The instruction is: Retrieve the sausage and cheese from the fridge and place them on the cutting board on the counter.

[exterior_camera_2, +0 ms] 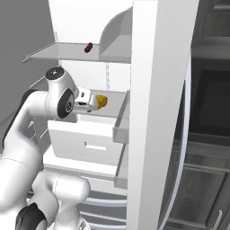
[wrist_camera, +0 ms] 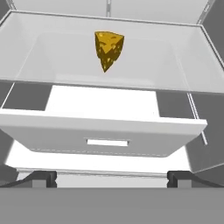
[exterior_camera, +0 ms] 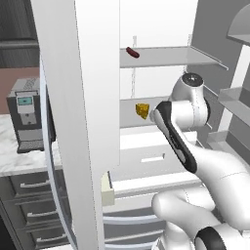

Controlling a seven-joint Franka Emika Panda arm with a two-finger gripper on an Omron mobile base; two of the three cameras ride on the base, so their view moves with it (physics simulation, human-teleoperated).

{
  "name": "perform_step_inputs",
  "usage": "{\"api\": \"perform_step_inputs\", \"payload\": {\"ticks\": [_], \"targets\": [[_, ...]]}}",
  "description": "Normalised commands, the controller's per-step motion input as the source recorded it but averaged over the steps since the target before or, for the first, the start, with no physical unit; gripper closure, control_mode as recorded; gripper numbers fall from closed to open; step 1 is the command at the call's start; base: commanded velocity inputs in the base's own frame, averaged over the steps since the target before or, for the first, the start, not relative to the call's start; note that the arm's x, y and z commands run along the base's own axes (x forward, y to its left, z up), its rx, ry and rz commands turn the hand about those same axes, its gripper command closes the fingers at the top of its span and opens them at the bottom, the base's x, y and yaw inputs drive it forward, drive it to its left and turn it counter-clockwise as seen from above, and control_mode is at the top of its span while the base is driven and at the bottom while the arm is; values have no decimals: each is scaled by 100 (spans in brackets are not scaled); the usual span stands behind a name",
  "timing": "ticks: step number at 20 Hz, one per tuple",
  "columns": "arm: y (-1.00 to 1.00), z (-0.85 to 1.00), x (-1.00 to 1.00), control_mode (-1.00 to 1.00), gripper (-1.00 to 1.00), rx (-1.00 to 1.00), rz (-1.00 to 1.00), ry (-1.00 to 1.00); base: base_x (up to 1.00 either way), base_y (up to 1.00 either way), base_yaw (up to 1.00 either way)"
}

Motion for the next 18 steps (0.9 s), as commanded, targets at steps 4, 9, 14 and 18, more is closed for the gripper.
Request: {"api": "perform_step_inputs", "payload": {"ticks": [4,9,14,18], "targets": [[0,0,21,-100,-100,0,0,7,0,0,0],[1,-1,33,-100,-100,0,0,5,0,0,0],[4,-7,31,-100,-100,0,0,2,0,0,0],[14,-16,22,-100,-100,0,0,6,0,0,0]]}}
